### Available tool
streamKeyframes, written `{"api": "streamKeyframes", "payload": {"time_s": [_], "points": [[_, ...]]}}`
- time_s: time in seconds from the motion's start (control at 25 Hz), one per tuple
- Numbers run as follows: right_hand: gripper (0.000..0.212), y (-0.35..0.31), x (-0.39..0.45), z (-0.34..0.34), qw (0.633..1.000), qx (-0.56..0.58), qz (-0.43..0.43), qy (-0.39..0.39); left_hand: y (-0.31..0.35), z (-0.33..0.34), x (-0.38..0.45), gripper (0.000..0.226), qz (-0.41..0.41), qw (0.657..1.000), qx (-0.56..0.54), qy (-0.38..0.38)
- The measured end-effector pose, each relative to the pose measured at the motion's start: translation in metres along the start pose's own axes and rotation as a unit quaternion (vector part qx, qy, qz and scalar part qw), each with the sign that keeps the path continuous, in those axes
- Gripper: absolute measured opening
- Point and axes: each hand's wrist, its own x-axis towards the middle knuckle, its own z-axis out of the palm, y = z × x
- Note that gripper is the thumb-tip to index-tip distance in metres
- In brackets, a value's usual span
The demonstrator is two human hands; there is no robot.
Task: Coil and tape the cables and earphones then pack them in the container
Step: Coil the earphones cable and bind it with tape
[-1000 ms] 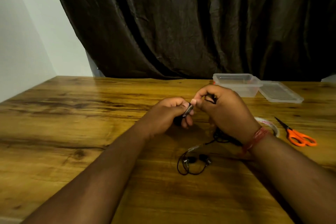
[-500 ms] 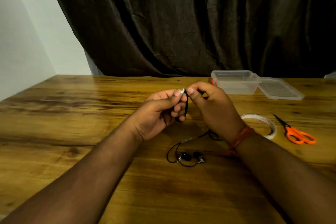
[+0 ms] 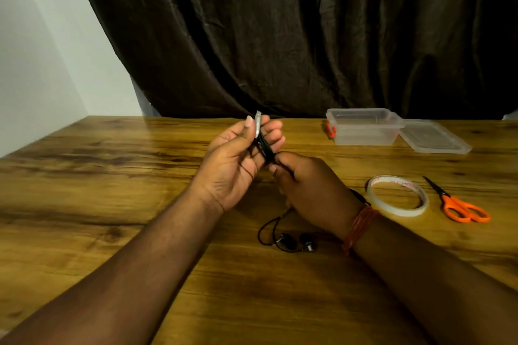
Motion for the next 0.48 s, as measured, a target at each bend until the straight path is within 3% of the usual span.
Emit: {"api": "streamKeyframes", "payload": {"time_s": [0.16, 0.24, 0.36, 0.48], "points": [[0.014, -0.008, -0.004, 0.002, 0.992, 0.088, 0.068, -0.056, 0.000, -0.004, 0.005, 0.021, 0.044, 0.998, 0.020, 0.044], [0.016, -0.010, -0.004, 0.002, 0.990, 0.102, 0.075, -0.056, 0.000, -0.007, 0.007, 0.019, 0.072, 0.989, 0.108, 0.073], [0.016, -0.012, -0.004, 0.000, 0.998, 0.044, 0.016, -0.033, -0.005, -0.007, 0.006, 0.017, 0.077, 0.950, 0.291, 0.086], [0.016, -0.012, -0.004, -0.004, 0.999, 0.003, -0.034, -0.017, -0.011, -0.006, 0.004, 0.020, 0.034, 0.918, 0.391, 0.051]]}}
